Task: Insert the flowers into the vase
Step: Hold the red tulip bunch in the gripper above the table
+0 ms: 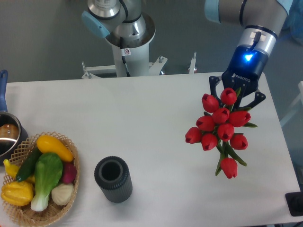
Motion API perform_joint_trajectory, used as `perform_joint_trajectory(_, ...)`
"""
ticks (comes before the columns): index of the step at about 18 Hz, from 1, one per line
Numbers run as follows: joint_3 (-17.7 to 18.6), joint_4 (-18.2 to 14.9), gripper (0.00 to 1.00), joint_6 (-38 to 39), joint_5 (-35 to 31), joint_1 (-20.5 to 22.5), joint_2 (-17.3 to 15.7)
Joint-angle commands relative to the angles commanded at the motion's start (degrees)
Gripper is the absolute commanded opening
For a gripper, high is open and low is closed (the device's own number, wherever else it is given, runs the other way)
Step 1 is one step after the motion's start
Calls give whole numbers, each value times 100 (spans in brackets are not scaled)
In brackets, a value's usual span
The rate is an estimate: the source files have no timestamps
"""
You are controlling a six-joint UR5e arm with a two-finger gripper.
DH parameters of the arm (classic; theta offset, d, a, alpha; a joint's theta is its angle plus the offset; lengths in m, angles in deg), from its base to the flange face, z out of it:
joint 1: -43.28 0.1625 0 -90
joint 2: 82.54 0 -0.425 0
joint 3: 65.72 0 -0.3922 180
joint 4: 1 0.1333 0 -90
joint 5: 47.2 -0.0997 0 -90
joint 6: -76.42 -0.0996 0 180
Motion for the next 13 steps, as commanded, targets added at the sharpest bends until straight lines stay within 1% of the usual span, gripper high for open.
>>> perform_joint_trajectory(4, -17, 0, 29, 87, 52, 9, -9)
perform_joint_trajectory(9, 52, 0, 29, 176, 439, 9, -9)
perform_joint_trajectory(10, 70, 0, 29, 184, 561, -9, 0)
perform_joint_trajectory(13, 114, 0, 29, 377, 1246, -53, 9)
